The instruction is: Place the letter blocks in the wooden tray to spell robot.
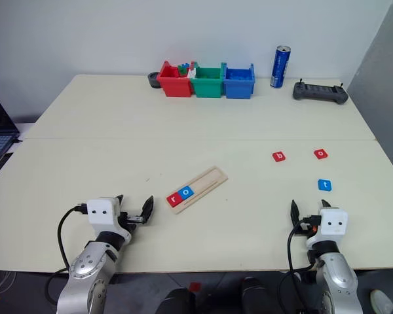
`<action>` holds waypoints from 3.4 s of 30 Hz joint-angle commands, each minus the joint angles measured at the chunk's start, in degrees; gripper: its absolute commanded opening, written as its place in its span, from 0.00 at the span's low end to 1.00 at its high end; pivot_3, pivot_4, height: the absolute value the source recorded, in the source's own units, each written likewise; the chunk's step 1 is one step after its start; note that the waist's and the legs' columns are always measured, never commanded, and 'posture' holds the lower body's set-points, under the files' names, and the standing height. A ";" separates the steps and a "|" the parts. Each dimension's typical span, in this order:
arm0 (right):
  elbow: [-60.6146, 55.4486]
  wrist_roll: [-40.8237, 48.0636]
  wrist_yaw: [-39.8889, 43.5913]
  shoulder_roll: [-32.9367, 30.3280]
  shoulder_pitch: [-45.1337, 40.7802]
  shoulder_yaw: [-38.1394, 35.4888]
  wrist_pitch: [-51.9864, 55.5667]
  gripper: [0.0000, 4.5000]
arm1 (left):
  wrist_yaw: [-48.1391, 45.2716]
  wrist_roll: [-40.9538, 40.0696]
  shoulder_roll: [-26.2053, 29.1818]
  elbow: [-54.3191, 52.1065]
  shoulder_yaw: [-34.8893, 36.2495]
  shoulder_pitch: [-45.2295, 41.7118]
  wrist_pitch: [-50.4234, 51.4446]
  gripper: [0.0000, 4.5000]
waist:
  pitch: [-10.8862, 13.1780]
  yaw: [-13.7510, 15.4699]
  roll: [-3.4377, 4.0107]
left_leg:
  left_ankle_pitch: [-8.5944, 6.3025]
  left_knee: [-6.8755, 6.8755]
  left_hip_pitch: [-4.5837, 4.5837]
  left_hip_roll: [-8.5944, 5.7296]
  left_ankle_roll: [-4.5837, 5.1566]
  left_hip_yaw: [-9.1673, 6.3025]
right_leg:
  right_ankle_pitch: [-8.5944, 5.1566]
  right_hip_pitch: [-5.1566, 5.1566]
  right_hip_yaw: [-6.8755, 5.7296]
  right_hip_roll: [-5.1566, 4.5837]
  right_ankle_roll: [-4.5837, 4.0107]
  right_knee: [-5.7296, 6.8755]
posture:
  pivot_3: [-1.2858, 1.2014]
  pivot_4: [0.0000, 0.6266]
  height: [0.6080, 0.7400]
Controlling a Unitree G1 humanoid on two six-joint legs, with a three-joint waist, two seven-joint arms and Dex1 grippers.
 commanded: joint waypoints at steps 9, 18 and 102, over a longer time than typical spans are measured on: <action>-1.79 0.51 0.54 -0.05 0.74 -0.33 -0.79 0.99 | 0.47 0.15 0.51 -2.08 0.00 0.56 0.56 1.00 | 0.00 -0.01 0.00 | 0.00 0.00 0.00 0.00 0.00 0.00 | 0.00 0.00 0.00 0.00 0.01 0.00 | 0.52 0.24 1.00; -2.36 0.13 1.44 -0.11 1.88 0.77 -0.29 0.99 | -1.32 0.36 1.39 -0.92 -0.08 1.38 -1.73 1.00 | 0.00 -0.01 0.00 | 0.00 0.00 0.00 0.00 0.00 0.01 | -0.01 0.00 0.01 0.00 0.01 0.00 | 0.52 0.24 1.00; -27.77 25.29 42.17 -42.31 -1.63 -1.69 31.75 1.00 | -54.09 -0.98 31.41 10.11 -28.46 -28.28 6.13 0.75 | 0.05 1.35 -0.11 | 0.00 0.04 -0.06 -0.03 0.01 -0.05 | -0.01 0.03 -0.10 0.02 0.00 -0.09 | 0.52 0.24 1.00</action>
